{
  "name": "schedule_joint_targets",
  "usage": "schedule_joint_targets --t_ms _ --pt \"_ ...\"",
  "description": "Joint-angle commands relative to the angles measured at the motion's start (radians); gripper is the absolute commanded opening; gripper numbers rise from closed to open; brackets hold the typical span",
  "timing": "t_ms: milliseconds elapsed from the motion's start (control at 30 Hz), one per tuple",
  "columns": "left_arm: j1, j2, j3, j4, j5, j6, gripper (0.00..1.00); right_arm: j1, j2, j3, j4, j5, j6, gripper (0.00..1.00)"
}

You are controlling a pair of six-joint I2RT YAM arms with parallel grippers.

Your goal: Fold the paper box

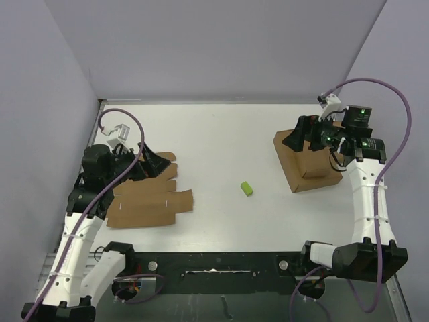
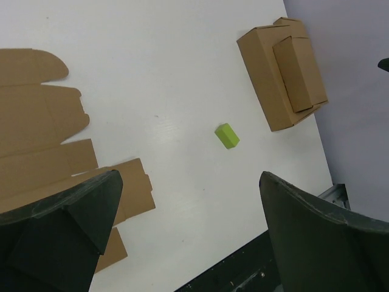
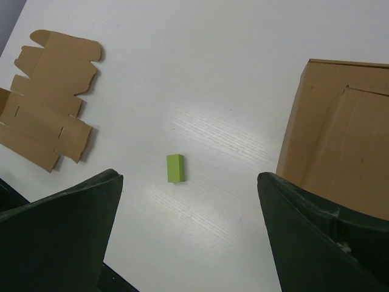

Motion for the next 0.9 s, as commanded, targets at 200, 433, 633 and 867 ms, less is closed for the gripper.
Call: schedule_joint_targets --t_ms 200,433,633,867 --pt "-0.018 -0.097 -0.087 0.049 -0.052 -0.021 0.98 -0.001 -0.075 -0.075 0.134 -0.019 0.096 0.98" --pt "0.01 -0.043 -0.039 0.021 -0.077 0.084 0.98 0.09 -0.059 -0.1 0.19 -0.163 -0.046 0.98" --pt "0.303 0.13 -0.028 0.146 0.27 0.003 0.95 0.219 0.002 -0.145 0.199 -0.296 -0.222 0.98" --pt "0.498 0.288 -0.01 0.184 0.223 0.051 0.91 0.219 0.082 -0.354 0.522 -0.493 -0.055 0.98"
